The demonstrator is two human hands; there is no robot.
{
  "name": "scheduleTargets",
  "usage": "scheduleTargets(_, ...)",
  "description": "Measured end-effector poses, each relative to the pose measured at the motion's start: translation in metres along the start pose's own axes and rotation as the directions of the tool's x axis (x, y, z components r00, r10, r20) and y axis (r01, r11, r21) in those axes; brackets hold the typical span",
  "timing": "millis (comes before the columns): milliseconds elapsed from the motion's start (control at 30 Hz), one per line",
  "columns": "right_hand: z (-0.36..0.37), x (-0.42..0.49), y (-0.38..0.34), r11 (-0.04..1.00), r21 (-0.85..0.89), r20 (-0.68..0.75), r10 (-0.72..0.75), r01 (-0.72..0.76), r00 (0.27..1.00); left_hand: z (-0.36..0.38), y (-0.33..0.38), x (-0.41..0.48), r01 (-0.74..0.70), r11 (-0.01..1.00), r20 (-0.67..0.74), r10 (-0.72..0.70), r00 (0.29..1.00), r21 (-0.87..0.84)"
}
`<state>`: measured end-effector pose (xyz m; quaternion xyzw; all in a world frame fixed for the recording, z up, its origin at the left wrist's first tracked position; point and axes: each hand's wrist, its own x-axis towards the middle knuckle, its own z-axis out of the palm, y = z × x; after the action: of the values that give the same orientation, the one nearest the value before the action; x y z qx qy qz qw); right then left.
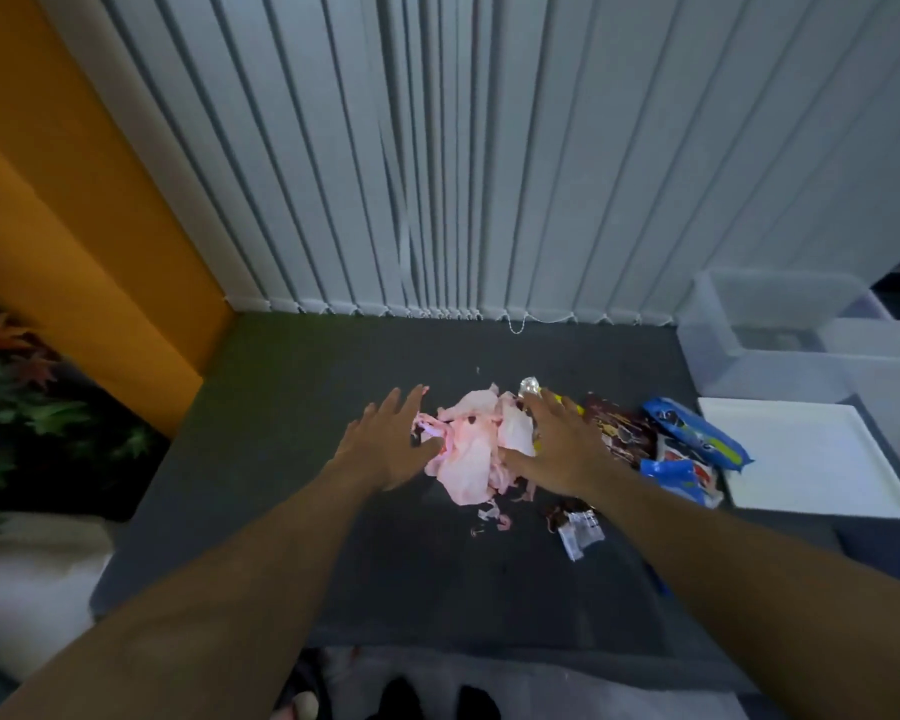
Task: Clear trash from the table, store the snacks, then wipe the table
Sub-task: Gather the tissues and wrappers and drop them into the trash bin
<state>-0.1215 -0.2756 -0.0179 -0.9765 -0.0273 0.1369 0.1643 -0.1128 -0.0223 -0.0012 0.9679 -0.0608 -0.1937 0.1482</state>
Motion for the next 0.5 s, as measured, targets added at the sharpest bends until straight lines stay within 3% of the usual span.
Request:
scheduleTargets(167,0.007,0.009,0.026,0.994,0.058,0.052,0.093,-0.096,0.994,0.023,0.011,0.039,-0.067,0.998,0.096,0.068,0.993,-0.019)
scheduleTargets(500,0.032,0.041,0.049,0.982,-0.054,0.075,0.185,-0.182,0.98,0.055,0.022,0.106,-0.239,0.971,0.188,0.238,0.953,-0.016)
